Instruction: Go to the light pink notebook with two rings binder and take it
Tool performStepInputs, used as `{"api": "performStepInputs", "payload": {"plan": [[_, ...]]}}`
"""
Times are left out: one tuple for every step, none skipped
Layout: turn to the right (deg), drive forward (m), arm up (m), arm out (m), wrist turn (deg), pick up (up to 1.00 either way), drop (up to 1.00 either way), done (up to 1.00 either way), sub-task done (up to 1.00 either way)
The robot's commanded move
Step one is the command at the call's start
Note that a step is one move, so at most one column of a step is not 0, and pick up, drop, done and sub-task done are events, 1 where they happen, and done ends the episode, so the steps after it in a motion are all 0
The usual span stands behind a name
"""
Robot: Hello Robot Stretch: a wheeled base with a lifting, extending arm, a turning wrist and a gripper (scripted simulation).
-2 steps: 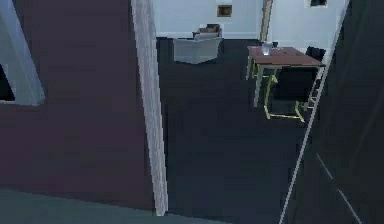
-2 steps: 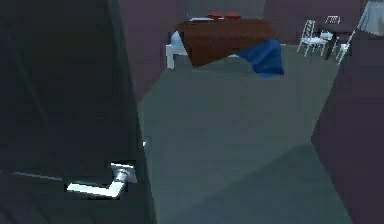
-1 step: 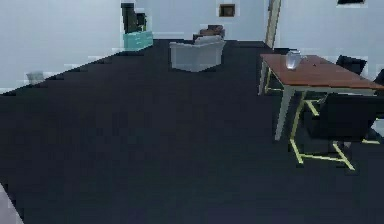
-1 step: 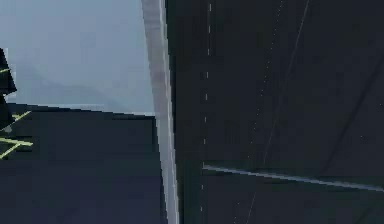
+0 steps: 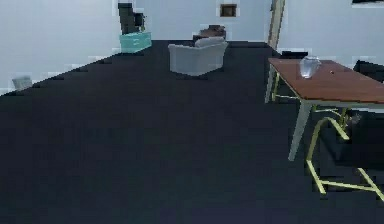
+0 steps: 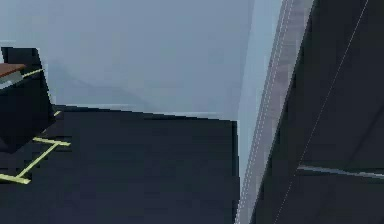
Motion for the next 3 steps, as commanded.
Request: {"api": "performStepInputs", "payload": {"plan": [[-9.0, 0.00, 0.00, 0.00, 0.0, 0.00, 0.00, 0.00, 0.00], [0.0, 1.00, 0.00, 0.00, 0.0, 0.00, 0.00, 0.00, 0.00], [0.0, 1.00, 0.00, 0.00, 0.0, 0.00, 0.00, 0.00, 0.00]]}}
